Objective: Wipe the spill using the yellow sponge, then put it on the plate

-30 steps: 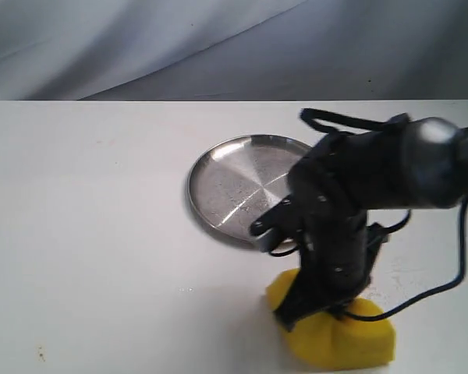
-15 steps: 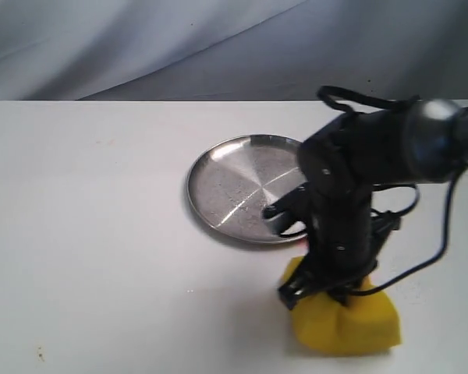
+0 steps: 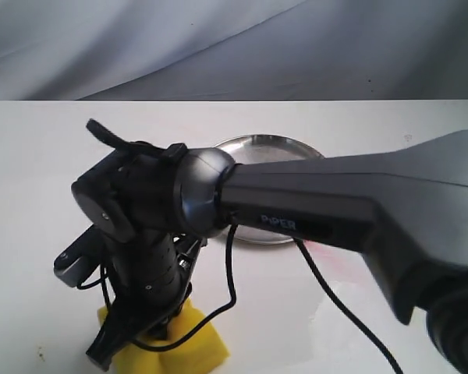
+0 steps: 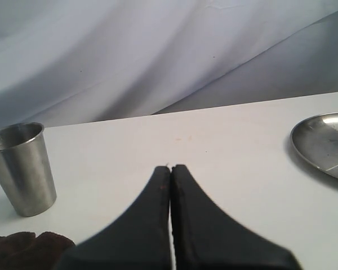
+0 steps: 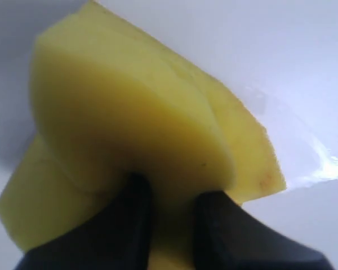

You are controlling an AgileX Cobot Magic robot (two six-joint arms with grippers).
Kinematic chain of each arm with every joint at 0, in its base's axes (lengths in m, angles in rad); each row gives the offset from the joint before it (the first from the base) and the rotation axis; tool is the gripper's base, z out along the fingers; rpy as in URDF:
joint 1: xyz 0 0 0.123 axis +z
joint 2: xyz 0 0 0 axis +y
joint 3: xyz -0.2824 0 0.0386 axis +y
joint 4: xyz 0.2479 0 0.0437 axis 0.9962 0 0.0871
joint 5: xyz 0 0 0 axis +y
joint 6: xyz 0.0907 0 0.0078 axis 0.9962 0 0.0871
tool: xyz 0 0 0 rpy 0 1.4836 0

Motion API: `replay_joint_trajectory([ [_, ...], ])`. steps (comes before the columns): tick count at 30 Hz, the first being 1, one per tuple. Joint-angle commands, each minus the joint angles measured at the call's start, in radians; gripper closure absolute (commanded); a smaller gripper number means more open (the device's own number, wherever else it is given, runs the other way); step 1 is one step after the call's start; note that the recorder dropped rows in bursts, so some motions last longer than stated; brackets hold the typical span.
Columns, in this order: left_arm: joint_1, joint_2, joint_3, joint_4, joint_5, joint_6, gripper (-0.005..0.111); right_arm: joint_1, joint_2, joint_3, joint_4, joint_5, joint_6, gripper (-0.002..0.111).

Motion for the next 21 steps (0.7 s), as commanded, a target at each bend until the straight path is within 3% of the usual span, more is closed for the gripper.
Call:
replay_joint_trajectory([
  [1, -0.006, -0.003, 0.005, 0.000, -0.007, 0.000, 0.107, -0.012, -0.042, 0.093, -0.019, 0.013, -0.016, 0.108],
  [8, -0.006, -0.003, 0.005, 0.000, -0.007, 0.000, 0.107, -0.162, -0.199, 0.429, -0.094, -0.050, 0.011, 0.108],
  [14, -0.006, -0.003, 0.005, 0.000, -0.007, 0.000, 0.107, -0.339, -0.354, 0.677, -0.277, -0.100, 0.121, 0.108],
  [21, -0.006, -0.003, 0.005, 0.000, -0.007, 0.000, 0.107, -0.523, -0.498, 0.695, -0.402, -0.064, 0.191, 0.108],
])
